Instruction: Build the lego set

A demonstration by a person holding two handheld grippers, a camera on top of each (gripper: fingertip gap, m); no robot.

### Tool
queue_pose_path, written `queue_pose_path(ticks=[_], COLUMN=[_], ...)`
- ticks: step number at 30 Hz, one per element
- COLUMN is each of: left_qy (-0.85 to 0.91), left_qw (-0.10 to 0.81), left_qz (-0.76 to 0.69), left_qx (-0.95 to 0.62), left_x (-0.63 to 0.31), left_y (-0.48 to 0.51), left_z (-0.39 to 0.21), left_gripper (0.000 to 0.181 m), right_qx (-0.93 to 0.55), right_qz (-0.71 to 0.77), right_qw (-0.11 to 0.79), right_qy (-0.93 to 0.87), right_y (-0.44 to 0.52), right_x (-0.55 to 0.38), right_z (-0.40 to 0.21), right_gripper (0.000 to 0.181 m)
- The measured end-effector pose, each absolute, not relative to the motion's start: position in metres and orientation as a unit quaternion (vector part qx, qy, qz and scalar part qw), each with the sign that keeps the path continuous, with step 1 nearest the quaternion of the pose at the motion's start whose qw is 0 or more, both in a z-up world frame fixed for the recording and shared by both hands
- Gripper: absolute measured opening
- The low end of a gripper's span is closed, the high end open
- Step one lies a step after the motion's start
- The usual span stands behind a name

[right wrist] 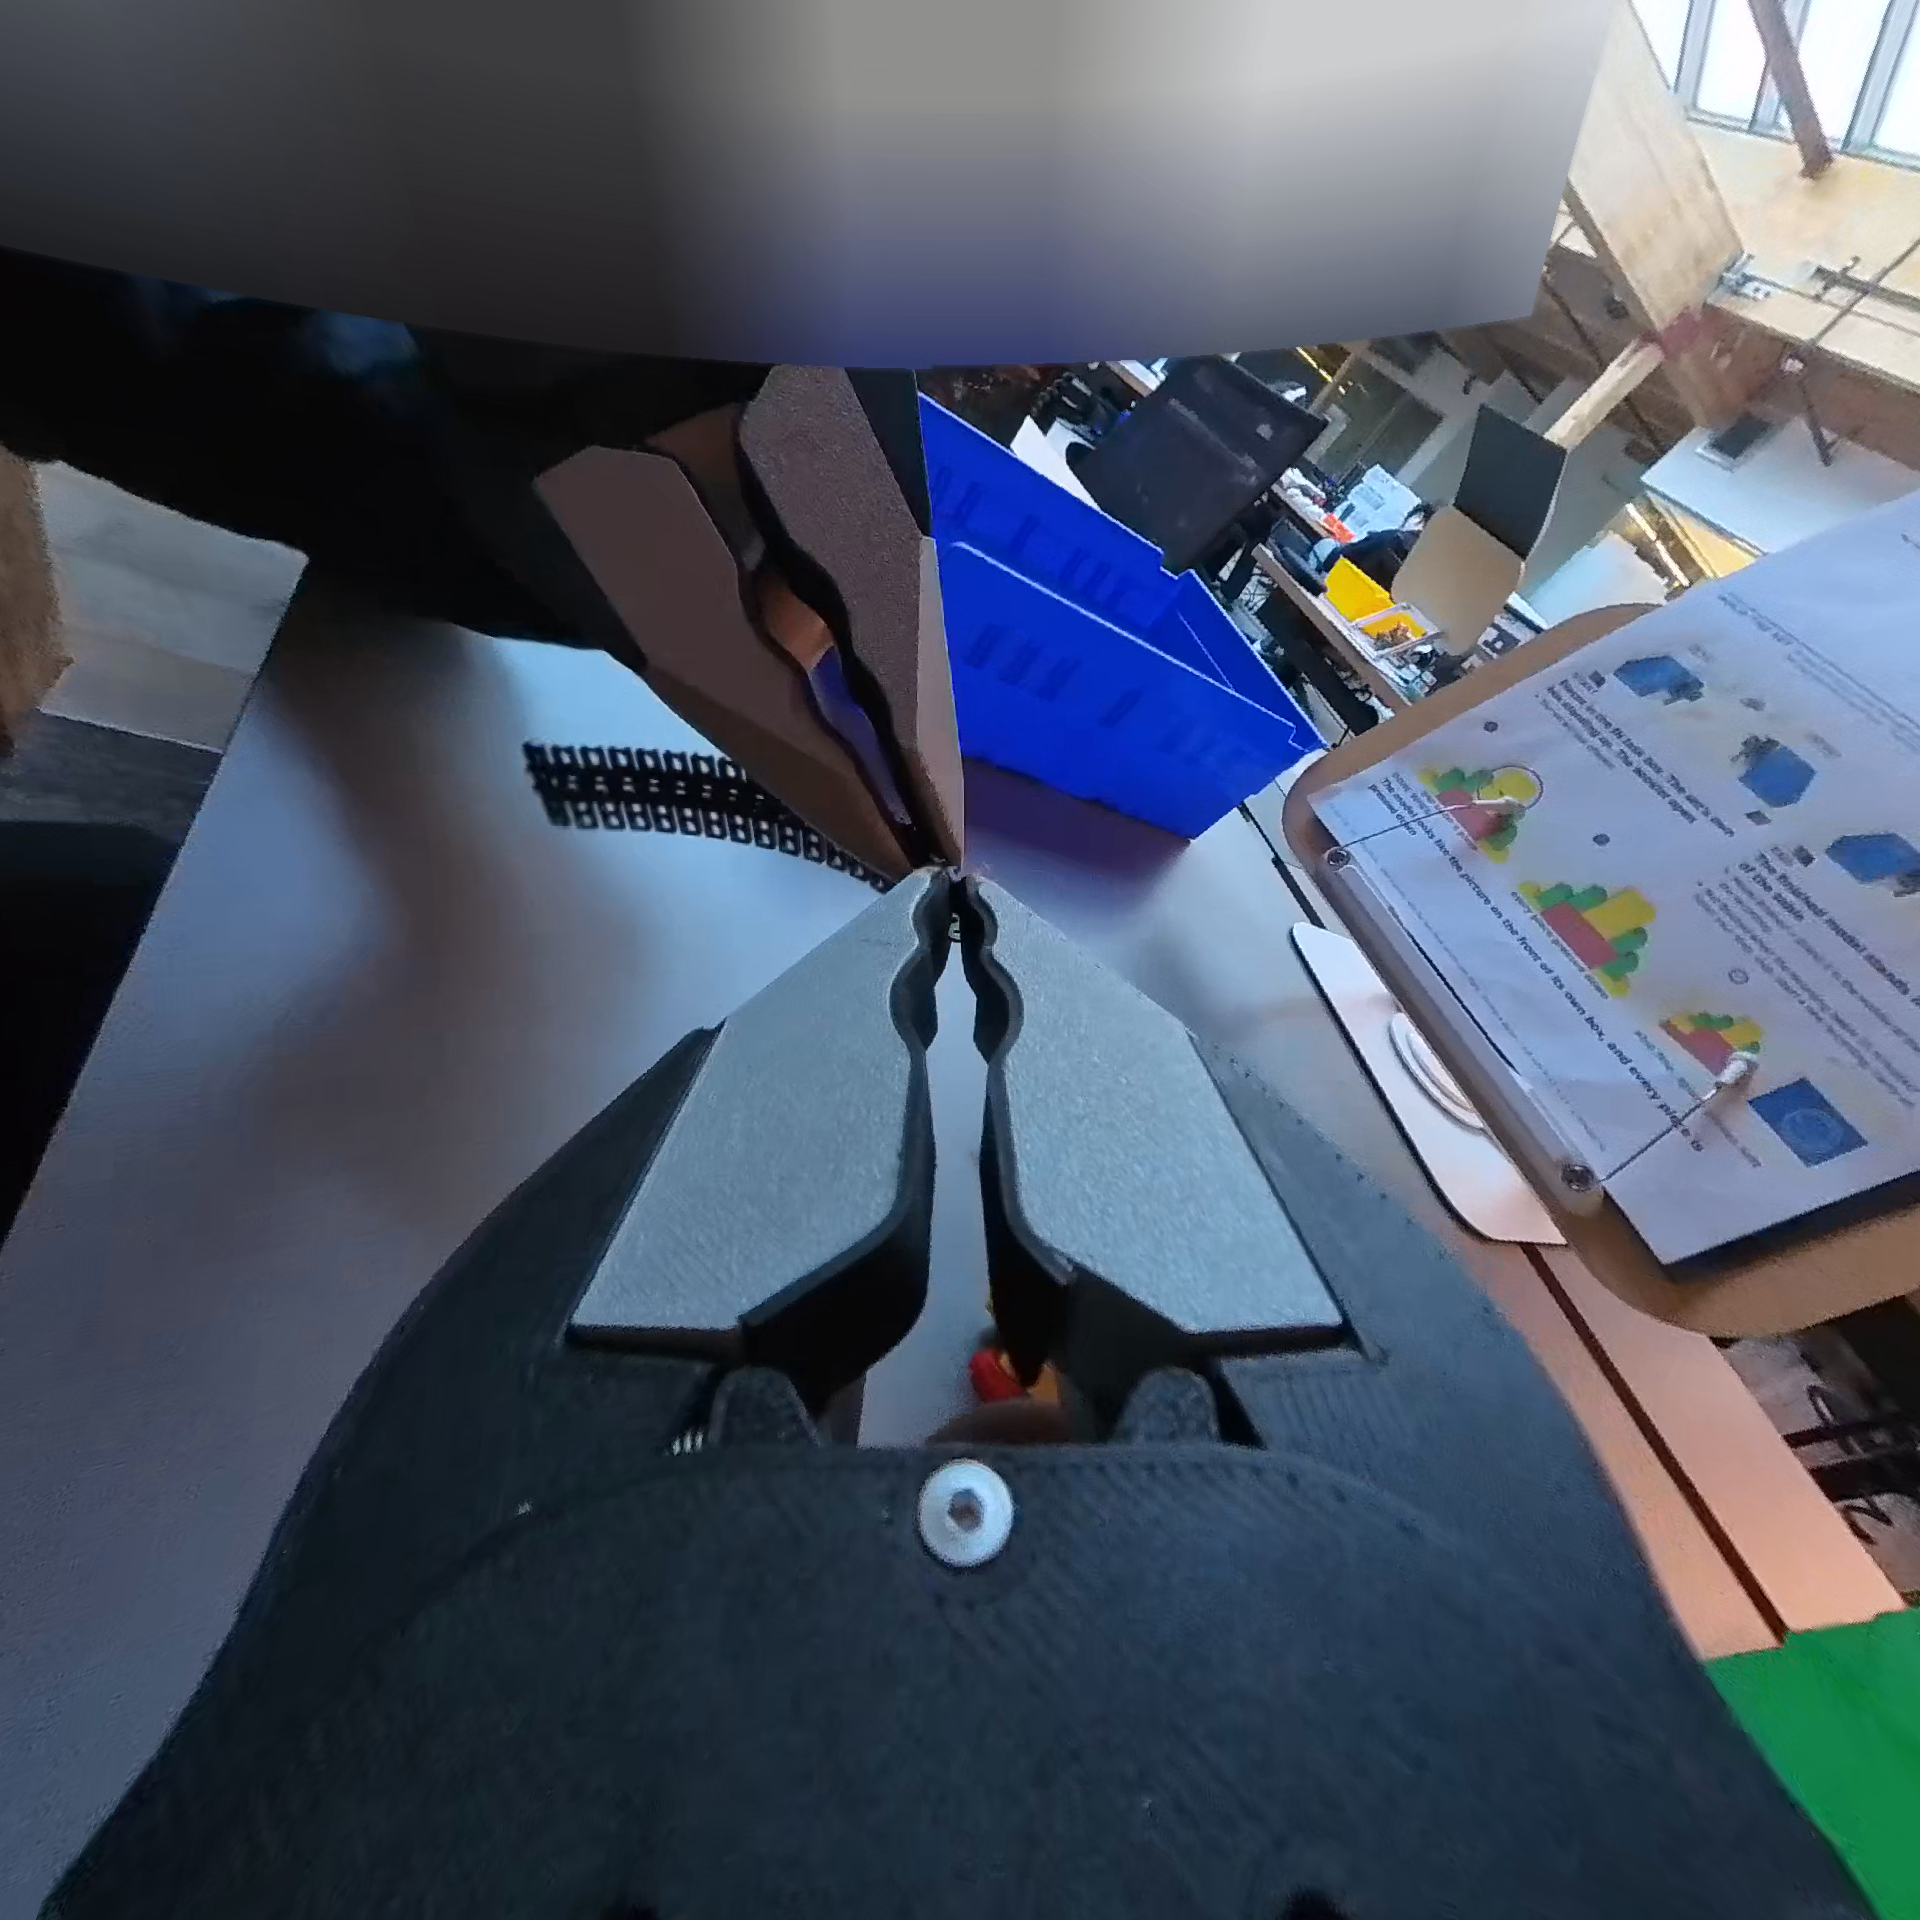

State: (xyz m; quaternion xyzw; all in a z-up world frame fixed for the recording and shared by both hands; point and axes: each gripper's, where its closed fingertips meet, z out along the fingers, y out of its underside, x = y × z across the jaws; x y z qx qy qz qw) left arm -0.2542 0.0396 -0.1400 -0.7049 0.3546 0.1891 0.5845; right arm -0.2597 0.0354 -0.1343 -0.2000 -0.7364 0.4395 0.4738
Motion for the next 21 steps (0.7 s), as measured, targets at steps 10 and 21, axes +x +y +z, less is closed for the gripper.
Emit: queue_pose_path(ticks=[10, 21], left_qy=[0.39, 0.307], left_qw=[0.599, 0.527], left_qz=[0.157, 0.009], left_qx=[-0.681, -0.792], left_x=[-0.235, -0.276], left_y=[0.039, 0.048], left_z=[-0.145, -0.192], left_gripper=[0.0, 0.0], right_qx=[-0.299, -0.357], right_qz=[0.498, 0.284], right_qw=[0.429, 0.252], right_qy=[-0.692, -0.854], right_y=[0.073, 0.086], right_x=[-0.267, -0.26], right_z=[-0.121, -0.246], right_gripper=[0.0, 0.015])
